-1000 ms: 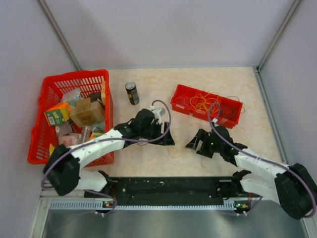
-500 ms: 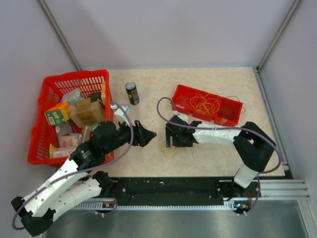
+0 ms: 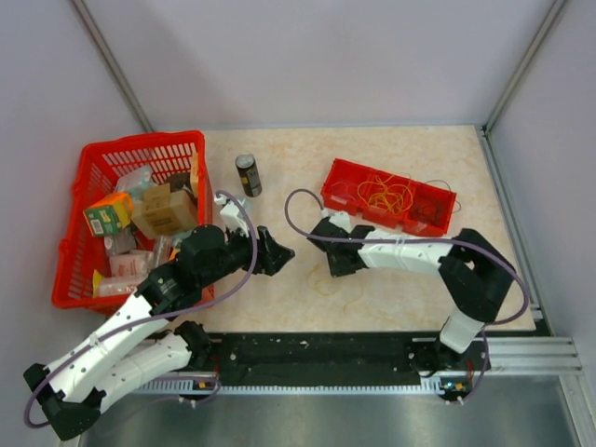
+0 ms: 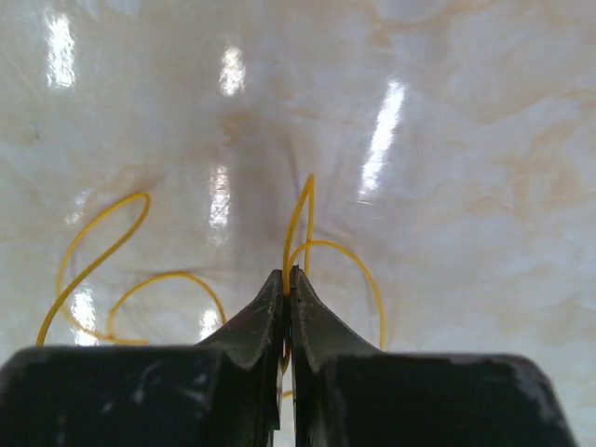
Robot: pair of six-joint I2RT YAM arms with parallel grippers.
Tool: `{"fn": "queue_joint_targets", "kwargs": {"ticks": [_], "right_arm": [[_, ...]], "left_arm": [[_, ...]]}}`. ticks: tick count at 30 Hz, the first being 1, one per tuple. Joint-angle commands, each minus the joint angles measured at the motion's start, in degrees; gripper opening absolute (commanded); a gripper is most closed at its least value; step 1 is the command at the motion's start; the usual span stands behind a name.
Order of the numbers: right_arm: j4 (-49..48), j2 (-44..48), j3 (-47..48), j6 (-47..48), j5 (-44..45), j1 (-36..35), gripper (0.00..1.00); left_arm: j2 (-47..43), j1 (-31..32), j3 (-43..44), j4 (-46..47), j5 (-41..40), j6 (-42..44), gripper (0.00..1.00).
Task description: Untangle the cables
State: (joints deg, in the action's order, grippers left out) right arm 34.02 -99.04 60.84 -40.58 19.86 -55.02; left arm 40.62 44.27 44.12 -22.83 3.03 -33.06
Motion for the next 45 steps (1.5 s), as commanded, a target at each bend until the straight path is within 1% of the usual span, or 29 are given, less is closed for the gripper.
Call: {"fn": "queue_joint_targets", "kwargs": {"ticks": [1,5,7,8,10,12,14,16,20,23,27,29,31,33,36,37,38,39,41,43,44,45], "right_arm": [[-2.1,13.7,0.6,7.2,0.5,5.3,0.00],[-6.6,23.4,2.7,11.7,-6.7,15.9,0.00],[-7.1,24.7,6.2,13.9,-10.2,22.3,0.00],[-7.0,24.4,8.2,15.3,-11.1,26.2,0.00],[-7.6,23.0,12.4,16.6,-11.9,31.2,0.00],[-8.1,20.0,16.3,18.1,-12.1,35.2,0.00],[-9.2,16.5,19.7,19.5,-11.8,37.7,0.00],[-12.6,12.4,21.8,20.8,-12.6,39.5,0.00],[-13.8,4.7,25.6,22.2,-12.3,40.5,0.00],[-14.8,1.2,23.3,20.5,-13.3,40.5,0.00],[-18.1,-2.3,16.8,18.8,-13.8,40.5,0.00],[-18.1,-5.3,16.3,19.3,-13.9,40.5,0.00],[-18.0,-7.3,17.0,20.2,-13.9,40.5,0.00],[-17.2,-9.3,18.8,20.9,-13.9,40.6,0.00],[-12.9,-12.7,22.7,20.6,-16.7,40.6,0.00],[-11.0,-13.9,24.1,20.5,-17.6,40.7,0.00],[-9.4,-14.6,25.4,20.5,-18.6,40.6,0.00],[-8.6,-14.6,25.7,20.6,-19.3,40.6,0.03],[-8.2,-13.8,25.1,20.6,-19.6,40.7,0.10],[-6.8,-12.4,25.6,21.2,-19.5,41.1,0.27],[-5.7,-11.5,25.8,21.4,-21.0,41.4,0.36],[-4.8,-10.8,26.3,21.8,-21.6,41.7,0.42]], "left_arm": [[-0.6,0.1,1.8,1.2,-1.4,0.5,0.77],[-0.3,0.0,2.5,1.2,-2.1,0.7,0.77],[0.0,0.0,2.7,1.4,-1.6,0.3,0.77],[0.0,0.0,2.6,1.6,-1.4,0.0,0.77],[0.2,0.0,2.5,2.0,-0.8,-0.5,0.77],[0.4,0.1,2.5,2.0,-0.6,-0.8,0.77],[0.4,0.0,3.0,1.6,-0.6,-0.9,0.77],[0.3,0.0,3.4,1.1,-0.7,-0.6,0.77],[0.4,0.0,4.7,-0.5,-1.4,0.1,0.77],[0.2,0.0,4.8,-1.1,-1.9,0.5,0.77],[0.6,0.0,4.4,-0.6,-1.4,0.1,0.77],[1.5,0.0,4.0,0.1,-0.4,0.1,0.77],[3.1,0.0,3.6,1.1,1.0,0.8,0.77],[7.3,0.0,4.0,0.6,2.1,2.5,0.79],[15.5,0.0,8.1,-6.1,-2.4,2.9,0.79],[17.7,-0.1,9.5,-8.3,-2.5,2.7,0.79],[19.1,-0.1,10.1,-8.6,-4.4,3.0,0.79],[20.0,0.0,10.0,-8.5,-5.0,3.3,0.80],[21.2,0.0,9.5,-7.1,-8.2,3.4,0.86],[22.9,-0.5,9.9,-6.7,-10.8,4.6,0.98],[24.3,-1.0,10.6,-7.0,-12.1,5.2,0.99],[26.3,-2.0,11.5,-7.7,-12.7,5.6,0.98]]}}
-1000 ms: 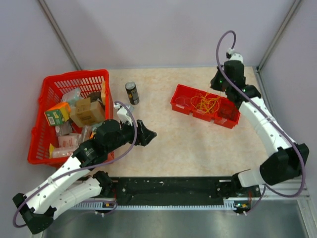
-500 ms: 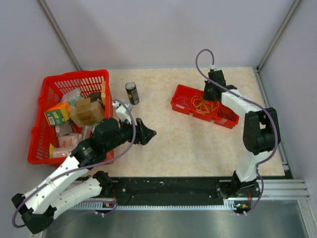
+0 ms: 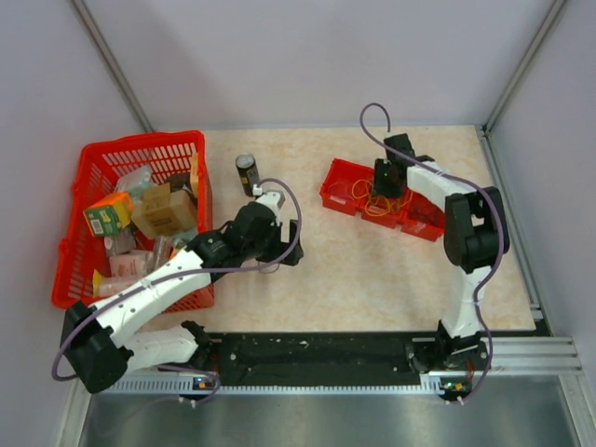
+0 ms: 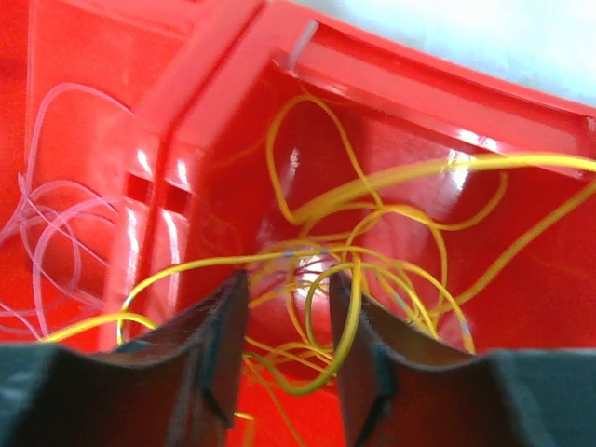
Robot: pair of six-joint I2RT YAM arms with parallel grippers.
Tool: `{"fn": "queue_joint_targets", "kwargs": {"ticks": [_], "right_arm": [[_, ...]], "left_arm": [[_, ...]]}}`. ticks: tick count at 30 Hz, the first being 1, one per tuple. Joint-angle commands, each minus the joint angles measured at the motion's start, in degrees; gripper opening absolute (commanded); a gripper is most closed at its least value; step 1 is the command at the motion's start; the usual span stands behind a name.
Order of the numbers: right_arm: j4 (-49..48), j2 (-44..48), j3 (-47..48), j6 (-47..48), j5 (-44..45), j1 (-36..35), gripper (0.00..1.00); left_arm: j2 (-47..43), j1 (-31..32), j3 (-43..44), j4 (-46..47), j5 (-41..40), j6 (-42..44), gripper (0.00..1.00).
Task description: Untangle the cables
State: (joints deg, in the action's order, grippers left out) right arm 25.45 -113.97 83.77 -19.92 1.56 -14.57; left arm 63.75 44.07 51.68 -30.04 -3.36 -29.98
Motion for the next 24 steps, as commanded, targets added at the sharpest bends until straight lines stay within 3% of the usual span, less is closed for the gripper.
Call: {"fn": "queue_joint_targets", "kwargs": {"ticks": [1,8,12,21,24], "right_arm": [[5.3,5.1,4.1,1.5,-3.3,1.3,0.47],[8.5,16.2,1.4,2.2,-5.8,1.2,0.70],[8.6,23.6,-2.3,3.0,-6.1,0.6,0.77],[4.2,27.6,-12.7,4.8,-8.6,-2.6,0.75],[1.2,25.7,-13.7,6.1,-8.6,-2.6,0.68]], "left_arm": [[5.0,-2.8,4.7,-1.0,-6.1,3.0,0.98],[17.2,-7.1,10.5,-1.0,-9.3,5.1,0.98],[24.1,-9.3,12.0,-0.7,-9.7,5.6,0.98],[31.6,-10.2,10.4,1.1,-2.1,3.4,0.95],[32.8,-10.5,7.7,4.5,5.1,2.9,0.86]]}}
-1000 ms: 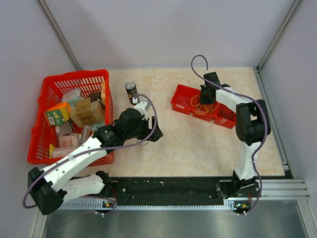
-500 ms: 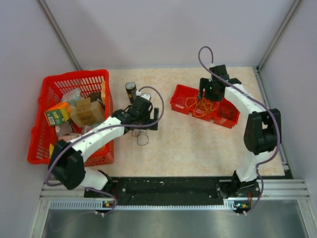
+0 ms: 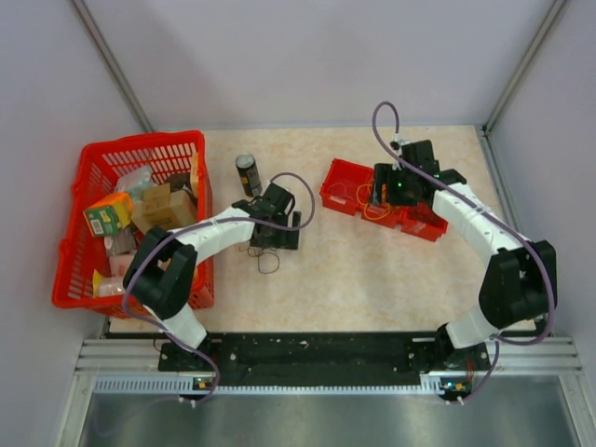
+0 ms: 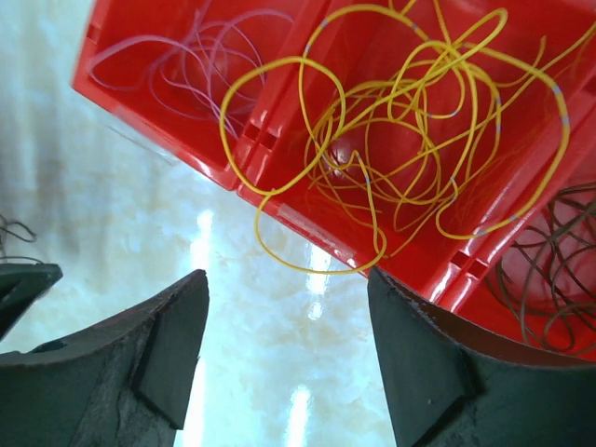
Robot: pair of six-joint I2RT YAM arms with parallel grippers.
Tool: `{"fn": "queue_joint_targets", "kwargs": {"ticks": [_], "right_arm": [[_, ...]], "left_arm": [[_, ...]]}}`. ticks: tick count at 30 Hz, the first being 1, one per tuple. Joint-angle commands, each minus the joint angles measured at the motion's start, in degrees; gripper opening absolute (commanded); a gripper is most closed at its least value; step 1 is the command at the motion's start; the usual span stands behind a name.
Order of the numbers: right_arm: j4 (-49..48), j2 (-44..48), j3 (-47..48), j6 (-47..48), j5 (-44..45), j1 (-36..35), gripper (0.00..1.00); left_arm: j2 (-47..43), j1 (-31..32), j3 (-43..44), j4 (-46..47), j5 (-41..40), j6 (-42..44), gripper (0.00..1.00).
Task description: Untangle the cables
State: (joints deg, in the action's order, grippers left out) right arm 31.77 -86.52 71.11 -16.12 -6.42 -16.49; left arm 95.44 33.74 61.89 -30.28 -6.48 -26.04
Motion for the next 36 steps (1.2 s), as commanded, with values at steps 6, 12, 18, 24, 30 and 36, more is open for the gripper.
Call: {"fn": "queue_joint_targets", "kwargs": {"ticks": [6,12,18,24,30,36], "right_arm": [[-6.8,-5.5,-0.6,5.6,2.9,-0.6,0.55],[-8.2,-9.6,-0.2,5.0,5.0,-0.6,0.47],[-9.6,-11.9,2.2,4.7,9.9,-0.6,0.35],[-9.7,-15.8,6.4,4.3,13.1,1.0,0.06],[-9.8,-19.8,11.9,7.0,19.8,1.3,0.00],[-12.6,-24.6,16.5,10.7,23.5,2.8,0.00]], "left_arm": [[0.5,-0.1,-8.7,9.1,13.4,-2.5,0.53],[-3.0,0.1,-11.6,9.6,15.7,-1.4,0.17],[-10.6,2.0,-14.3,9.5,16.9,-1.2,0.00],[-18.0,4.8,-15.3,8.7,17.6,-3.3,0.00],[-23.0,7.0,-14.2,7.3,16.9,-4.6,0.00],[-23.5,7.1,-12.0,4.7,13.6,-4.1,0.00]]}}
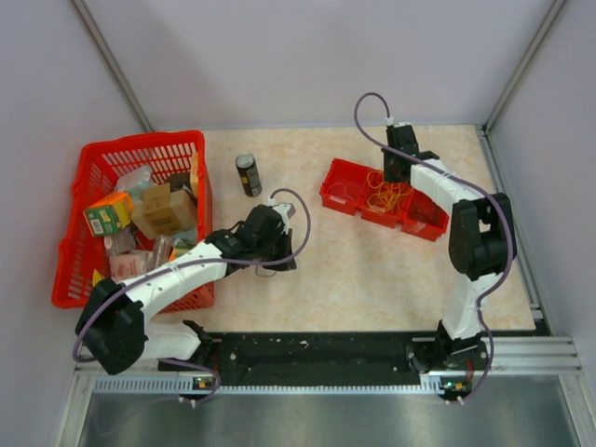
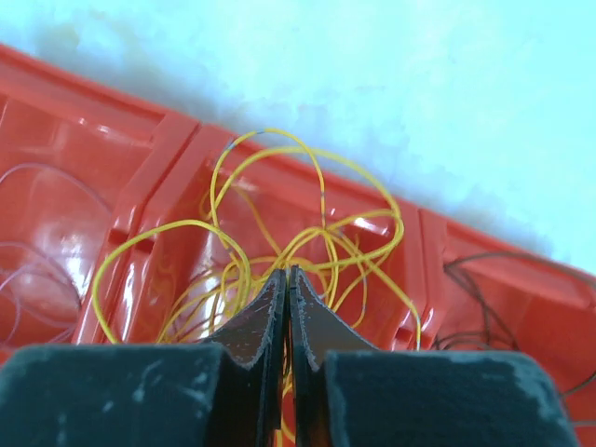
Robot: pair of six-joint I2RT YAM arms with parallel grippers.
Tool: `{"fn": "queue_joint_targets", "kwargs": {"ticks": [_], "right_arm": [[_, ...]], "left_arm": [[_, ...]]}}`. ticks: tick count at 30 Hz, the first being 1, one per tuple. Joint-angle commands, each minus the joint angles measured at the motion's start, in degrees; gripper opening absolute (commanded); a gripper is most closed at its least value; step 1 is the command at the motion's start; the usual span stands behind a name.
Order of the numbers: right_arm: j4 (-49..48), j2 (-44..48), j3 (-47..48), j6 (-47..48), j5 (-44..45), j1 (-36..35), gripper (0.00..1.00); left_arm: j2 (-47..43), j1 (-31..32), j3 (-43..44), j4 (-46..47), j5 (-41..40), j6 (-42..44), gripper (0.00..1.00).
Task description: Untangle the cables
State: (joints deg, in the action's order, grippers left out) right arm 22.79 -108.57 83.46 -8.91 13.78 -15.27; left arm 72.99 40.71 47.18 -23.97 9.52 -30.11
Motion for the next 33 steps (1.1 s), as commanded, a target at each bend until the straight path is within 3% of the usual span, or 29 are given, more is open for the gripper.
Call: {"fn": "queue_joint_targets", "kwargs": {"ticks": [1,5,9,14,16,19,24,26,29,33], "right_arm": [[-3.5,-3.7,4.9,4.3,2.5,1.7,0.00],[-2.2,-4.4,3.6,3.2,-2.3,1.6,0.00],[-2.7,-1.8,-1.3,0.4,-8.2,1.6,0.00],[-4.3,3.7,-9.2,-4.8,-15.2,0.0,0.00],[-4.2,5.6,-10.8,-6.0,-18.4,-0.3,0.00],[-2.8,9.2,-11.1,-7.2,-16.6,-0.3,0.03],[4.4,14.2,-5.2,-5.8,-12.1,0.0,0.51],[7.1,16.5,-3.1,-5.3,-11.8,-0.1,0.62],[8.6,22.2,-4.6,-5.3,-12.7,-0.2,0.70],[7.2,30.8,-12.0,-6.7,-18.9,-1.3,0.72]], "left_arm": [[-0.9,0.2,3.1,-2.1,-2.8,0.1,0.00],[0.0,0.1,5.3,-4.0,-6.6,1.1,0.14],[2.1,-0.7,8.2,-4.9,-11.2,2.1,0.35],[6.5,-4.3,10.9,-4.9,-12.8,2.2,0.84],[8.7,-6.0,12.8,-5.7,-13.5,2.4,0.98],[12.1,-6.8,15.4,-7.1,-19.2,3.2,0.98],[19.4,-7.7,19.6,-10.5,-26.2,3.6,0.98],[21.4,-9.0,19.4,-10.3,-24.6,2.9,0.98],[23.9,-10.5,18.4,-9.7,-20.8,2.2,0.98],[26.0,-10.7,17.1,-8.2,-15.9,1.5,0.98]]}}
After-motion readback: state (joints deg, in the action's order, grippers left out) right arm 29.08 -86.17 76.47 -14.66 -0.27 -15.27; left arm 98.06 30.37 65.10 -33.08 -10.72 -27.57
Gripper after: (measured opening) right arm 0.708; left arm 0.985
